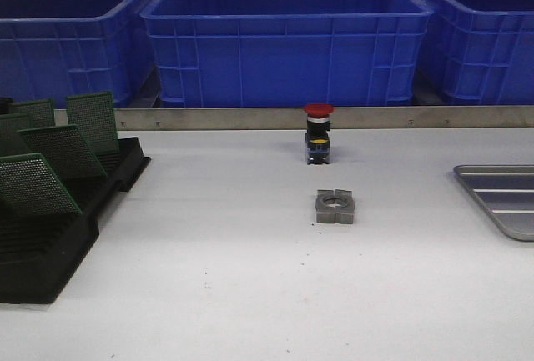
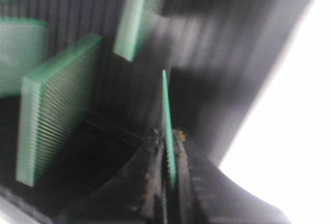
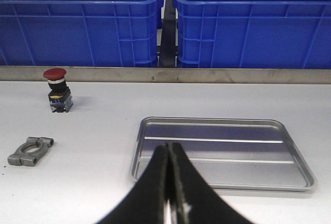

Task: Place circuit board on tray
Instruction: 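Lower the left gripper into the rack and grasp a green circuit board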

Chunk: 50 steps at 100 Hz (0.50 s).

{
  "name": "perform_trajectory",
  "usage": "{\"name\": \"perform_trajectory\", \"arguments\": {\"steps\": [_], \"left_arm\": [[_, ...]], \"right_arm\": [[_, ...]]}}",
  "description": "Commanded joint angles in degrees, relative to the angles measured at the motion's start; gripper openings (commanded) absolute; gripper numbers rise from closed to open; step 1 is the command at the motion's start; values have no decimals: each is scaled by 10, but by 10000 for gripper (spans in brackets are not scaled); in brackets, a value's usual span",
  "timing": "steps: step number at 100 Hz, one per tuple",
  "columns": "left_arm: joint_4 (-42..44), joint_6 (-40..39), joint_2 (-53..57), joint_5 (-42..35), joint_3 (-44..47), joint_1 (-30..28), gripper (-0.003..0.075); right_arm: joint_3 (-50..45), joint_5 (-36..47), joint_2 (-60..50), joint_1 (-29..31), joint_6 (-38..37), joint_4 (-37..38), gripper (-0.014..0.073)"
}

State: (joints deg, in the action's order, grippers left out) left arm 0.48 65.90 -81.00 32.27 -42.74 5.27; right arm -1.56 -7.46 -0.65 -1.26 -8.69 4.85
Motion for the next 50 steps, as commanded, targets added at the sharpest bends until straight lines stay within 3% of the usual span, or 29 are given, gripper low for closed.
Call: {"name": "perform_trajectory", "arguments": {"steps": [1,23,50], "left_arm": [[-11,-10,36,63,-26,4,-17],[-64,-10,114,205,-58,4,-17],[-247,-10,169,244,-58,4,-17]], "right_arm": [[-1,42,-11,0,1,8,-60],[-1,42,-11,0,1,8,-60],[-1,42,-11,0,1,8,-60]]}}
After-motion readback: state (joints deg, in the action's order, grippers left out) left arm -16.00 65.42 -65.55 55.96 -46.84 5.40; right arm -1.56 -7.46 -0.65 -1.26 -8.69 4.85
